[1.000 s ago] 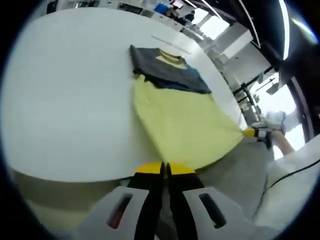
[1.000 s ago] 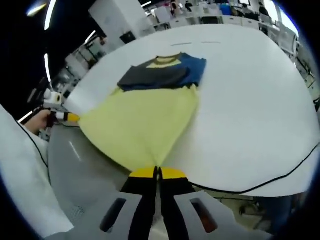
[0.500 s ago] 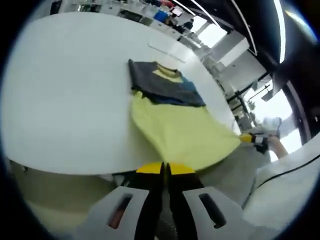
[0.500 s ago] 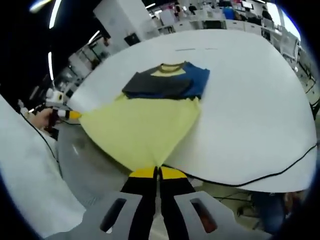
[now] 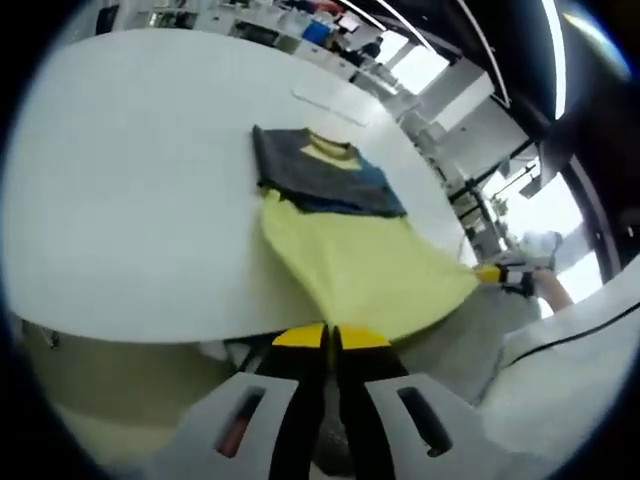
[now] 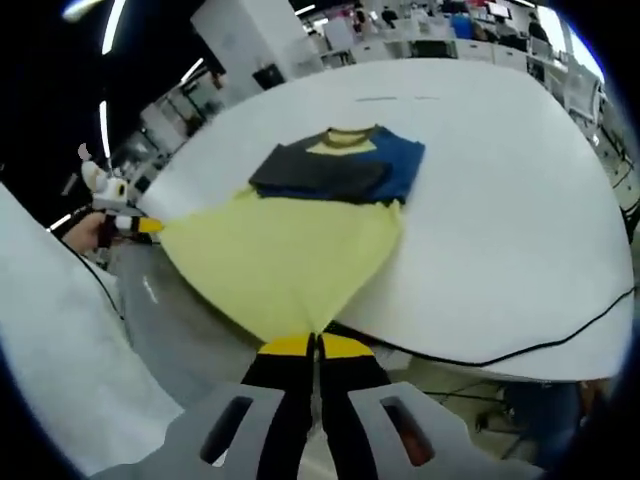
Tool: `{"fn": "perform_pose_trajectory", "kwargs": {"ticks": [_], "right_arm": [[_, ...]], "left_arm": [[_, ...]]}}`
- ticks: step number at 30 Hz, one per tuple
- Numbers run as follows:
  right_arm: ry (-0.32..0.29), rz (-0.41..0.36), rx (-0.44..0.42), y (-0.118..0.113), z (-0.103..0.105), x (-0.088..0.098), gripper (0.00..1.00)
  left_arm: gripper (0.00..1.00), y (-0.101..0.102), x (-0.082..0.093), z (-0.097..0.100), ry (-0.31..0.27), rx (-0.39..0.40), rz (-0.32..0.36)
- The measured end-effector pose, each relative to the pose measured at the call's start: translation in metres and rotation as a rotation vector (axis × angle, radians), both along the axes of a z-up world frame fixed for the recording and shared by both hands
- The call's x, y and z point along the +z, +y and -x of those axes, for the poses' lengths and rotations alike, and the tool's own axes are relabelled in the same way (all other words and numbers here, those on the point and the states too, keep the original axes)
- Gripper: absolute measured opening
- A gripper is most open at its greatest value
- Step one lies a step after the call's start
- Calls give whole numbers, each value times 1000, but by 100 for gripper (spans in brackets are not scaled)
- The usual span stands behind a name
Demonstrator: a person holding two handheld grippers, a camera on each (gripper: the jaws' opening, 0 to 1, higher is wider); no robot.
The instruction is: Fold the garment on the visible template until the final outline fits inside the template.
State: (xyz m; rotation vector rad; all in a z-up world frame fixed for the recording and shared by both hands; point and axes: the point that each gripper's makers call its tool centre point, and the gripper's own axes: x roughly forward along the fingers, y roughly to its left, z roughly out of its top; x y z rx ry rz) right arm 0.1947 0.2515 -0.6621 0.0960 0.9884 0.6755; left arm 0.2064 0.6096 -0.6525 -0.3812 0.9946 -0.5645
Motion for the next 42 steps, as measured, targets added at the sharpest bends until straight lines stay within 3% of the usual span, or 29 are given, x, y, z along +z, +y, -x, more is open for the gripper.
{"fn": "perform_pose_trajectory", "kwargs": {"ticks": [6, 25, 33, 36, 42], "right_arm": [[10, -19, 13, 4, 8, 1, 2], [37, -47, 51, 8, 24, 13, 2], [61, -46, 91, 6, 28, 22, 2], [72, -51, 100, 4, 30, 23, 2], [70, -66, 112, 7, 29, 33, 2]], "left_arm": [[0, 5, 3, 2, 3, 13, 4], [0, 7, 16, 20, -4, -55, -11], [0, 5, 30, 32, 2, -96, -3], [0, 2, 40, 31, -2, -79, 39], [0, 4, 57, 26, -24, -86, 53]]}}
